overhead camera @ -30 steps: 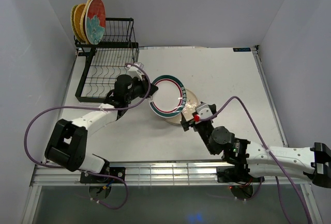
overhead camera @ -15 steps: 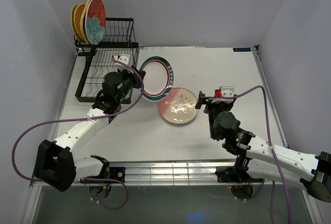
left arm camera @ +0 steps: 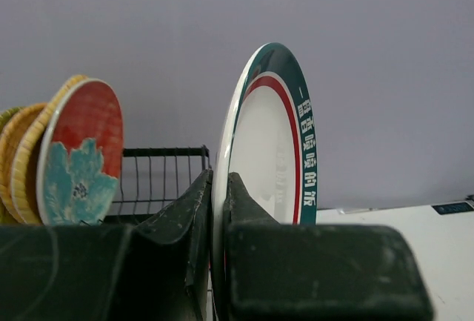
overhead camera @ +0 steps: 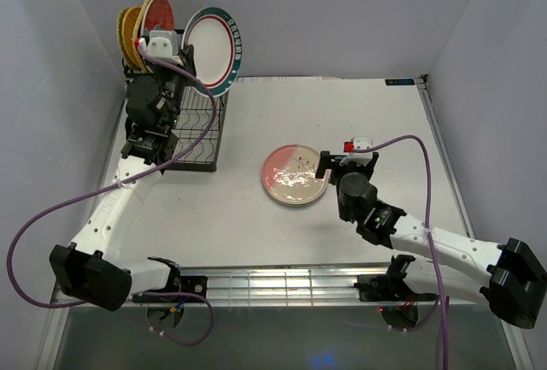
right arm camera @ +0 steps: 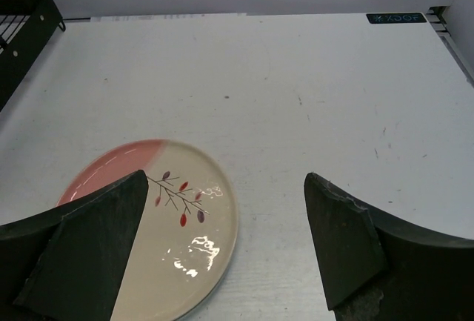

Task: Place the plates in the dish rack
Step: Insert the plate into the dish rack.

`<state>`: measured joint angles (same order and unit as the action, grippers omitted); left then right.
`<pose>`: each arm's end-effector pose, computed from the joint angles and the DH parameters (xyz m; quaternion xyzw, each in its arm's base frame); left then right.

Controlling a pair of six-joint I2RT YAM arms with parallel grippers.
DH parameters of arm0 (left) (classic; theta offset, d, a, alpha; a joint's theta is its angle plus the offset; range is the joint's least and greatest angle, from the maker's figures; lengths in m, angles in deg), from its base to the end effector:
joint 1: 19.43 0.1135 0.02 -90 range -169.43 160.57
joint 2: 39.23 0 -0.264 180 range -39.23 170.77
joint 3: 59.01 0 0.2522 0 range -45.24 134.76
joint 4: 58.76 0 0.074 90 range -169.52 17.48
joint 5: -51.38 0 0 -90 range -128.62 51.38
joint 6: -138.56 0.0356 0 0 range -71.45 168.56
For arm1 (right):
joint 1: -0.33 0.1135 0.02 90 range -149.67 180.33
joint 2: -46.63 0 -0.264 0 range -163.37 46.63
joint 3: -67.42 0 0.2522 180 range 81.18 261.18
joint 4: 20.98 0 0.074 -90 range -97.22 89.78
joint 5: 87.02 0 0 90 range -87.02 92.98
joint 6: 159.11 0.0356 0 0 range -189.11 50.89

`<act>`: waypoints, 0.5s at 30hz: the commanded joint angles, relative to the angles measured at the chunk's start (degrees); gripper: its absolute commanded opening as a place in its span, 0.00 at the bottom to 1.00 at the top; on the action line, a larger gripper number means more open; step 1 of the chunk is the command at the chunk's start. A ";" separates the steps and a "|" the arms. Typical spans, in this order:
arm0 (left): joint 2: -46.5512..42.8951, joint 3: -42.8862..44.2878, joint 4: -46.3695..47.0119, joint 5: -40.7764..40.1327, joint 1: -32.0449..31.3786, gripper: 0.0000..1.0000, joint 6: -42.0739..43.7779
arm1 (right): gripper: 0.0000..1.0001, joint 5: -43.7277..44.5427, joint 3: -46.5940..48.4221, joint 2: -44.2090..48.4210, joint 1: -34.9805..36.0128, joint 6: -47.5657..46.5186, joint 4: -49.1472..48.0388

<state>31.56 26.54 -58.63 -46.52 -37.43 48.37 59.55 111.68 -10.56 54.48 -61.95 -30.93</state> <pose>0.2703 -0.0827 0.4551 0.0402 0.6092 -0.0836 0.7876 0.1507 0.1579 0.2741 0.0446 0.7158 0.0135 0.6968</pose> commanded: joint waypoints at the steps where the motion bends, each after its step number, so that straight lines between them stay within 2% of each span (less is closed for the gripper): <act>1: 2.42 5.90 1.40 -1.24 2.08 0.00 4.57 | 0.91 -2.26 -0.27 1.02 -0.27 2.51 -1.78; 6: 5.85 10.64 2.72 -0.97 4.29 0.00 10.10 | 0.91 -2.87 -1.49 3.66 -0.27 2.42 -1.34; 15: 10.95 13.11 11.42 -4.31 4.55 0.00 22.76 | 0.91 -3.49 -2.64 7.27 -0.36 2.33 -0.91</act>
<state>42.79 36.10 -54.37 -49.10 -33.10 65.42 56.14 109.34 -4.13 54.33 -60.51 -30.18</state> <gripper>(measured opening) 0.188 0.909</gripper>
